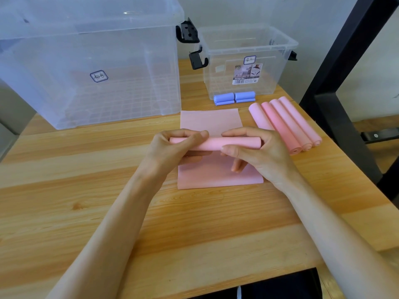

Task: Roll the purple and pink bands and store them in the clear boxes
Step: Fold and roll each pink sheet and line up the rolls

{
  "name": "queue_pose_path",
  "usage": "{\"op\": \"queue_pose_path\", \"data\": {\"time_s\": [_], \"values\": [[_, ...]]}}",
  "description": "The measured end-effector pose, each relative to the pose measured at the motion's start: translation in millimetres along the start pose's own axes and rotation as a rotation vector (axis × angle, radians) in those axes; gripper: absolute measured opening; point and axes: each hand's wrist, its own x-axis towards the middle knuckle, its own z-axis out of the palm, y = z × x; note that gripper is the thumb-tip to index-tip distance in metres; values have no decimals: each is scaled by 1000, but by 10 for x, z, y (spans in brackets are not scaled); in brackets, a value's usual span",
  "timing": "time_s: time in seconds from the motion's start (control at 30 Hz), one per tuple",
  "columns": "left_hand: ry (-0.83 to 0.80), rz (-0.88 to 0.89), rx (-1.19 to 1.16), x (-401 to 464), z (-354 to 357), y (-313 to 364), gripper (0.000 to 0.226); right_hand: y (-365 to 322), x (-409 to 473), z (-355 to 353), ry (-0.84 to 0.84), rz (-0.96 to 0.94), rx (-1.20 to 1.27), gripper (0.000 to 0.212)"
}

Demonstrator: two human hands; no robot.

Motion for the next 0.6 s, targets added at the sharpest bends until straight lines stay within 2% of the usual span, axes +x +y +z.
{"op": "queue_pose_path", "data": {"time_s": [0.1, 0.3, 0.6], "values": [[-29, -16, -29, -2, -6, 5, 42, 8, 3, 10, 3, -13, -23, 23], [-46, 67, -19, -19, 24, 29, 18, -11, 9, -24, 21, 115, 82, 24], [-8, 5, 13, -7, 10, 5, 27, 15, 13, -8, 8, 11, 3, 24]]}}
